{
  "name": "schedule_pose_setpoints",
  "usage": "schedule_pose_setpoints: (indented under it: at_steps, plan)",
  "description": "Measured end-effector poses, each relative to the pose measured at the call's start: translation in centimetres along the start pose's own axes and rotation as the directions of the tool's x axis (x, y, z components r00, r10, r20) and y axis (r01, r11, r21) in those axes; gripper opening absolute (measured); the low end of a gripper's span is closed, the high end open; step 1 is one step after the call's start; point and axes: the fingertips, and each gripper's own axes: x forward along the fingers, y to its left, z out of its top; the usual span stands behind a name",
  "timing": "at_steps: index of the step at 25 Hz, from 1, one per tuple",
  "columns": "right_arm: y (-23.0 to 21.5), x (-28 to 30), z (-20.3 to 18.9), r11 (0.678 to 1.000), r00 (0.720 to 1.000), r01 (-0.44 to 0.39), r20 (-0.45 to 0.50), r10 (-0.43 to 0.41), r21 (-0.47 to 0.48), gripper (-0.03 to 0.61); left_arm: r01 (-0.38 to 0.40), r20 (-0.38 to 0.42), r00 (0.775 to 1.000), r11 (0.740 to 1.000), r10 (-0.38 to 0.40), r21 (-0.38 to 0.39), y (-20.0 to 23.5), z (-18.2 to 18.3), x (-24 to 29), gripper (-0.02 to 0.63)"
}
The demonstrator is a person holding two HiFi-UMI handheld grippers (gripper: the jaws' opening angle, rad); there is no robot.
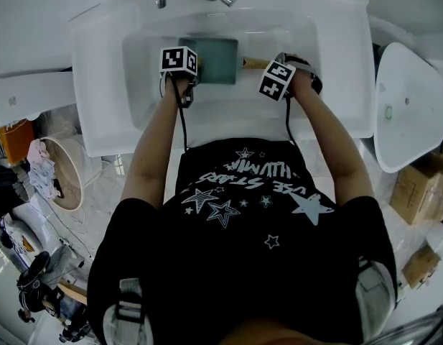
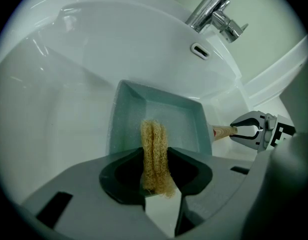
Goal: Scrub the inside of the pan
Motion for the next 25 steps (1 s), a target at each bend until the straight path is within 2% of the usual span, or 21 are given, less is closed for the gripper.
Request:
schedule_pose_setpoints:
  at_steps: [8, 12, 15, 20, 25]
  plan:
    - [0.0, -0.2, 0.0, 0.999, 0.999, 0.038, -0.013, -0.038, 0.023, 0.126, -0.002, 0.014, 1.000, 1.000, 0.002, -0.005, 0.7, 0.0, -1.1, 0.135]
    - [0.1, -0.7, 0.4, 0.997, 0.999, 0.046, 0.025, -0.047, 0.059, 0.126, 0.008, 0.026, 1.000, 1.000, -0.008, 0.005, 0.9, 0.1, -1.5, 0.135]
    - [0.1, -1.2, 0.5, 0.994, 0.998, 0.040, 0.039, -0.044, 0.103, 0.169, 0.030, 0.035, 0.999, 0.999, -0.030, 0.014, 0.7, 0.3, -2.0, 0.135]
    - [-0.6, -2.8, 0.3, 0.978, 0.994, 0.070, 0.065, -0.084, 0.196, 0.172, 0.070, 0.066, 0.995, 0.997, -0.072, 0.038, 0.4, 0.7, -3.4, 0.135]
    - [-0.7, -4.6, 0.7, 0.942, 0.989, 0.080, 0.092, -0.116, 0.327, 0.167, 0.122, 0.095, 0.987, 0.989, -0.129, 0.077, 0.2, 1.3, -5.0, 0.135]
